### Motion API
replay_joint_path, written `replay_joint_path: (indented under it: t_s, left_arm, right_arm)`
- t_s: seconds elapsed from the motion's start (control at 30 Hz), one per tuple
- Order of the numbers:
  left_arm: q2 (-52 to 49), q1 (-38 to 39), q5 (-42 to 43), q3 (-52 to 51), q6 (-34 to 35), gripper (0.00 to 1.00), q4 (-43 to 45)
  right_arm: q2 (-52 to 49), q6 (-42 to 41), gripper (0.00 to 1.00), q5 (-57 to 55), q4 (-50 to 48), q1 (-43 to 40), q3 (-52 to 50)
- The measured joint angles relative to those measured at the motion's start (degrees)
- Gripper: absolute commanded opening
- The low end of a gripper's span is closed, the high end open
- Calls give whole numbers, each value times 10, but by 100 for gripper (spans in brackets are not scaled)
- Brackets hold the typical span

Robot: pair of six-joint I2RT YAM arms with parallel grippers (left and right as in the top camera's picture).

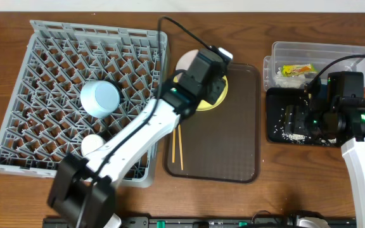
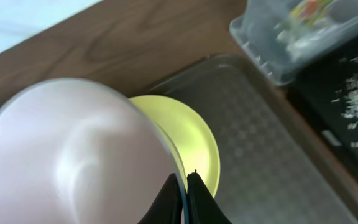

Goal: Sort waste into correct bins and load items into the dishwasher
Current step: 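Lift the pink bowl with the left gripper and carry it over the rack, then lower the pink bowl into the rack beside the light-blue bowl and release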

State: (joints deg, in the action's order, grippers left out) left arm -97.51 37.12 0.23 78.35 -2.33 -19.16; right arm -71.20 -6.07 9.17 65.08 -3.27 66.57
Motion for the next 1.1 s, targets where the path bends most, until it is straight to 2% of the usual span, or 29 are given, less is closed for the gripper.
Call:
replay_joint_path:
  t_s: [0.2, 0.3, 0.53, 0.67, 0.83, 1.03, 1.1]
  left_arm:
    - [54, -127, 139, 0, 33, 6, -9]
    - [52, -236, 288, 0, 71, 6, -11]
    - [10, -393, 528, 0, 127, 6, -7]
    - [-33, -436, 611, 0, 151, 6, 8]
    - [-94, -476, 697, 0, 214, 6, 24]
    - [-113, -511, 739, 2, 235, 6, 27]
    - [-117, -525, 742, 2, 236, 11, 27]
  right_arm:
    - [0, 0, 74, 0, 1, 0, 0]
    - [0, 0, 74, 0, 2, 0, 0]
    - [0, 0, 74, 0, 3, 0, 0]
    - [0, 0, 74, 0, 3, 0, 0]
    - [0, 0, 74, 0, 3, 0, 0]
    - [0, 0, 74, 0, 3, 0, 0]
    - [0, 0, 74, 0, 3, 0, 0]
